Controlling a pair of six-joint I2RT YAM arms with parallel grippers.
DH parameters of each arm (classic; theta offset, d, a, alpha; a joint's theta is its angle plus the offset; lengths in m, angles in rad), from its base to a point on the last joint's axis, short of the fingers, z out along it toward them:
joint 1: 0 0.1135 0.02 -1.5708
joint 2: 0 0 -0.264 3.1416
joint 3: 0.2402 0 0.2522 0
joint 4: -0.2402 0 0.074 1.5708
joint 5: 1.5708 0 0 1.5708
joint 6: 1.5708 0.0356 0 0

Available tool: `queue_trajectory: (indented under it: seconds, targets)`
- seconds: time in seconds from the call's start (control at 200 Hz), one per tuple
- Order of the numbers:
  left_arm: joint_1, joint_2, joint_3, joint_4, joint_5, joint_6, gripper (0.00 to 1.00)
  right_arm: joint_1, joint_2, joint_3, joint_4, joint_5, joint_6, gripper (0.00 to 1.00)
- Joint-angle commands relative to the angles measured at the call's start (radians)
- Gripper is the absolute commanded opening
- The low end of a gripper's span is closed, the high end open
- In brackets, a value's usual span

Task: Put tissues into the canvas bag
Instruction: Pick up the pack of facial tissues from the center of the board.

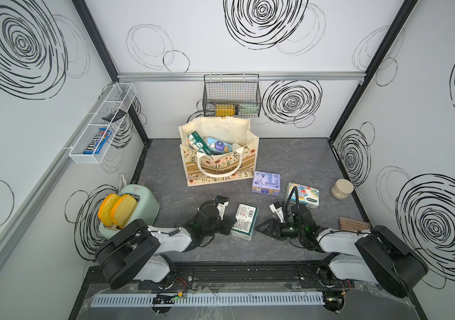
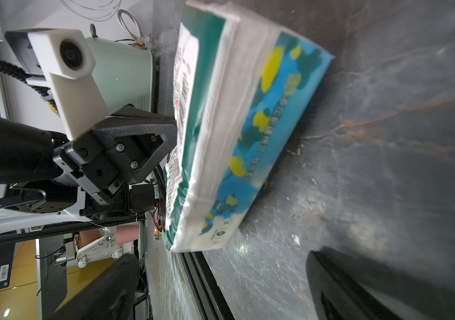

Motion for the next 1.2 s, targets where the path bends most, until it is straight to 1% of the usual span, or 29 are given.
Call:
queue_trajectory:
  seconds: [0.0, 0.215, 0.56, 0.711, 1.001, 1.071, 1.161, 1.196]
  targets:
    - [0.016, 0.024, -0.036, -0.058, 0.004, 0.015, 0.09, 0.026, 0.066, 0.043, 0.079, 0.01, 0.03, 0.99]
    - [0.026, 0.022, -0.047, -0.051, 0.015, 0.018, 0.08, 0.067, 0.198, 0.089, 0.179, 0.035, 0.086, 0.98]
    - [0.031, 0.021, -0.055, -0.045, 0.029, 0.018, 0.08, 0.087, 0.384, 0.124, 0.38, 0.036, 0.183, 0.88]
    - [0.031, 0.022, -0.056, -0.037, 0.035, 0.012, 0.08, 0.105, 0.425, 0.149, 0.423, 0.055, 0.207, 0.85]
    - [0.025, 0.009, -0.05, -0.029, 0.061, -0.012, 0.08, 0.141, 0.469, 0.2, 0.424, 0.085, 0.21, 0.83]
    - [0.02, -0.003, -0.047, -0.035, 0.062, -0.017, 0.08, 0.144, 0.481, 0.2, 0.437, 0.084, 0.215, 0.79]
    - [0.02, -0.027, -0.043, -0.059, 0.058, -0.014, 0.09, 0.143, 0.487, 0.196, 0.438, 0.084, 0.219, 0.7]
    - [0.023, -0.037, -0.041, -0.071, 0.059, -0.013, 0.09, 0.143, 0.484, 0.193, 0.438, 0.086, 0.22, 0.69]
